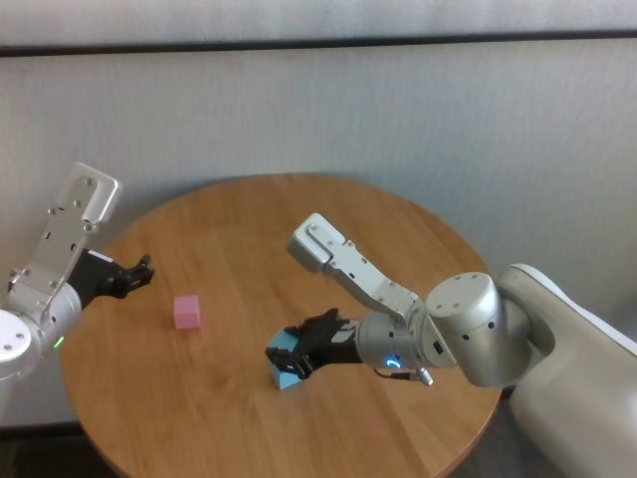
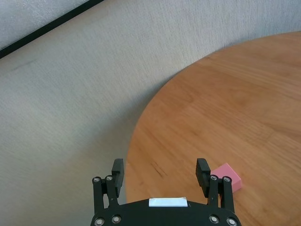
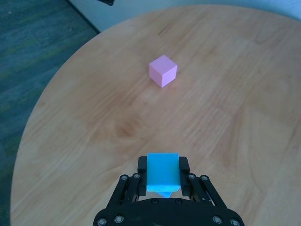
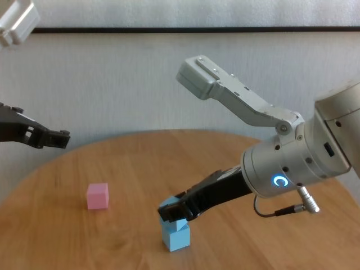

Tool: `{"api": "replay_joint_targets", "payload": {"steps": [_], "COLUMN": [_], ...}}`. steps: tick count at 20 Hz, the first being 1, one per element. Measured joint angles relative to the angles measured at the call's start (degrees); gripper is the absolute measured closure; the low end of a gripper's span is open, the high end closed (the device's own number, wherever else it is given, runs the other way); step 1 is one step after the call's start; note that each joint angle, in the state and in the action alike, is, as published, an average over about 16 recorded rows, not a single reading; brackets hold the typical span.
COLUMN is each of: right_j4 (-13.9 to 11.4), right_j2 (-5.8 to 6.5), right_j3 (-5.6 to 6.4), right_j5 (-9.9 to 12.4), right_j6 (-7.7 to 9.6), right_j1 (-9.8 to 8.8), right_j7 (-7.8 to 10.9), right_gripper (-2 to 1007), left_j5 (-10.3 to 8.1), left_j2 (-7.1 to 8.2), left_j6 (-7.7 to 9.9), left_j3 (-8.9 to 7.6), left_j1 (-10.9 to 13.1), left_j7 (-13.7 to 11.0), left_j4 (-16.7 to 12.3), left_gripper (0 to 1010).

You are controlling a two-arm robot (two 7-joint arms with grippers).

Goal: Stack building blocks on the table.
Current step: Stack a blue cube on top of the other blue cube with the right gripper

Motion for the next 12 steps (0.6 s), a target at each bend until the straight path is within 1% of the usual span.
{"api": "replay_joint_targets", "payload": {"steps": [5,12], "right_j4": [0.82,1.59], "right_j2": [-0.48,-0.88], "right_j3": [0.28,0.42], "right_j5": [-0.09,-0.15], "right_j6": [-0.28,-0.18], "right_j1": [0.23,0.5], "right_j7": [-0.05,0.01], "right_gripper": [635,634], "left_j5": [0.0,0.0], "left_j2": [0.0,0.0], "left_j6": [0.0,0.0], "left_j3": [0.0,0.0], "left_j1": [0.0,0.0], "left_j7": [0.0,0.0], "left_j4": [0.0,0.0], "left_gripper": [8,8]}}
